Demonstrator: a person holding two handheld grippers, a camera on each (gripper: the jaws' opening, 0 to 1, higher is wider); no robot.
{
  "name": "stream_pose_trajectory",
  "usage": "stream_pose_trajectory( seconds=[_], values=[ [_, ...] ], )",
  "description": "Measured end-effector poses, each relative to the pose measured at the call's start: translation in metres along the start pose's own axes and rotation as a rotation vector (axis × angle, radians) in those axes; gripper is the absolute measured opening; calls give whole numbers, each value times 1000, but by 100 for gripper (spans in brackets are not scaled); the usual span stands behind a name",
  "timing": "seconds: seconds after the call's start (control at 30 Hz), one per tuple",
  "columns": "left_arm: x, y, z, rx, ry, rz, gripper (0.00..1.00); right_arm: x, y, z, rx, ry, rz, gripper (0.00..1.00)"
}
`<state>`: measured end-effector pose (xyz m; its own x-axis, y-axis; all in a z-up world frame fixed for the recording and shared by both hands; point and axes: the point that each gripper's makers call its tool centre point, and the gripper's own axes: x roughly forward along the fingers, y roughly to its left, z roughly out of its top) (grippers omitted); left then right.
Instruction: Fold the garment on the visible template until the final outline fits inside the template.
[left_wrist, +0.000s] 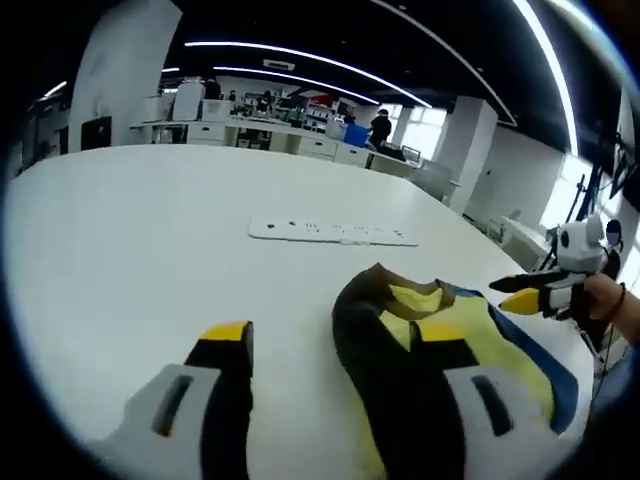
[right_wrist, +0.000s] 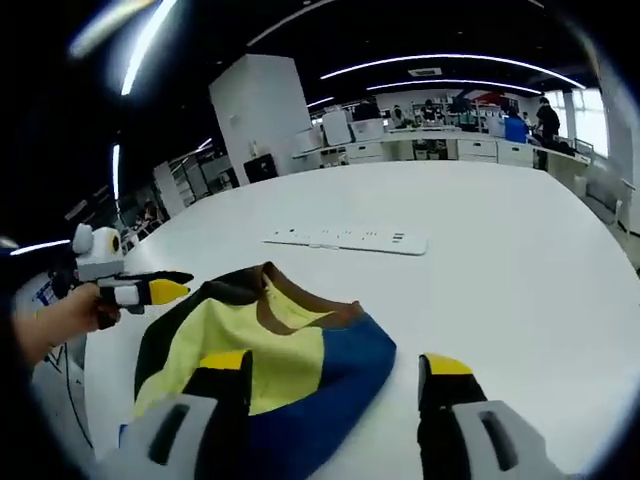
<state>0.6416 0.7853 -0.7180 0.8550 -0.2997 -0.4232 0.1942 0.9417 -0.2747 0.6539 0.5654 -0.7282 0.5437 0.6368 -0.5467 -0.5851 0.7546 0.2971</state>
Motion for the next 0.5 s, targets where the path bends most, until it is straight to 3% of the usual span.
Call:
stream_pose_trajectory(
  seconds=[0.07,0.2,0.5],
  values=[
    [-5,-4,0,13,-5,-11,70,-5,10,-2,4,11,25,85],
    [-17,-10,-4,22,-9,-24,75,-16,31,-9,-29,37,70,91],
    [-41,-23,-16,54,10,-56,80,-41,61,-25,-80,69,123,92]
  ],
)
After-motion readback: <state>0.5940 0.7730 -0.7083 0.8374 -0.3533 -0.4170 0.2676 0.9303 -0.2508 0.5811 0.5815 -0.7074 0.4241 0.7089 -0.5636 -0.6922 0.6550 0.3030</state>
